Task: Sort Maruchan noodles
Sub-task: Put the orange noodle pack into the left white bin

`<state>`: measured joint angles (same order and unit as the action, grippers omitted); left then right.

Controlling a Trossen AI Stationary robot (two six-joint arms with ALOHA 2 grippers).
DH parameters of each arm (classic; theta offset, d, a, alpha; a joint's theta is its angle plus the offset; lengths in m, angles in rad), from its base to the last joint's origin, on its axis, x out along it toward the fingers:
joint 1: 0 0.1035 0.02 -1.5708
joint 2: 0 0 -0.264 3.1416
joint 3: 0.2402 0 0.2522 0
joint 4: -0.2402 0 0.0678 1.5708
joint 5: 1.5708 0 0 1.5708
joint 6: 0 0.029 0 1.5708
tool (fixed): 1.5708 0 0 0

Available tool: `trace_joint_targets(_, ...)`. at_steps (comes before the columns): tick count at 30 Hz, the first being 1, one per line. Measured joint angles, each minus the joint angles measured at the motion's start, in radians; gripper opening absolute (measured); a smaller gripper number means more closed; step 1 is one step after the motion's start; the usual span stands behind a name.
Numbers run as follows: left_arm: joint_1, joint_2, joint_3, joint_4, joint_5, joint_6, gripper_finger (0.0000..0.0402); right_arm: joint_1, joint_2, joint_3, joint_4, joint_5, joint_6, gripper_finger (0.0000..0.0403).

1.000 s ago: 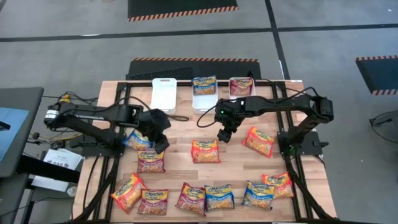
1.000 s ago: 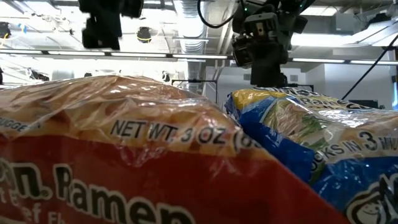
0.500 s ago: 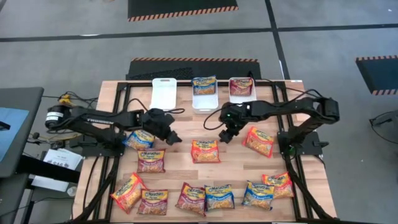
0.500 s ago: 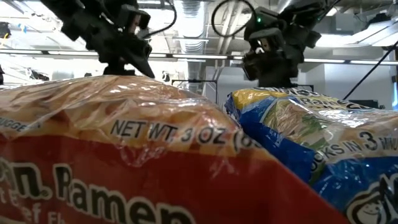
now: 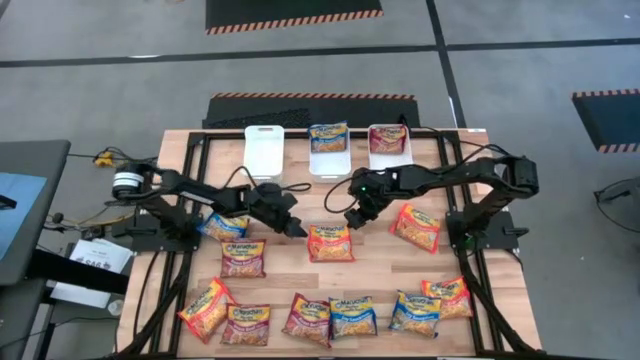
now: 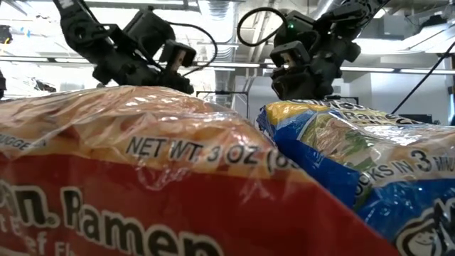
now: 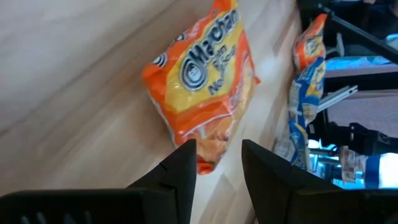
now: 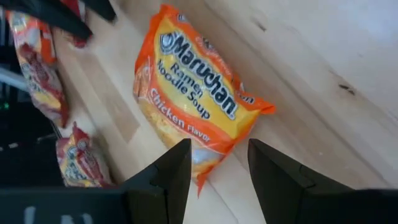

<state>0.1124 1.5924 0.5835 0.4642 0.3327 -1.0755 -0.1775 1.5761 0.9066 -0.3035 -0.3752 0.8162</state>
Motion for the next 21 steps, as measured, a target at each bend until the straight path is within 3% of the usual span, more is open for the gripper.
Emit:
trace_joint_targets(8,-0.015,0.085,0.004,0.089,0.003,-0.046,0.0113,0.027,0.0,0.0,-0.002,0.062,0.095,0.0183)
trace_joint_targets(21,-0.021,0.175,0.06,0.083,-0.025,-0.057,0.0113,0.072,0.0,0.0,-0.033,0.15,0.257,0.0183)
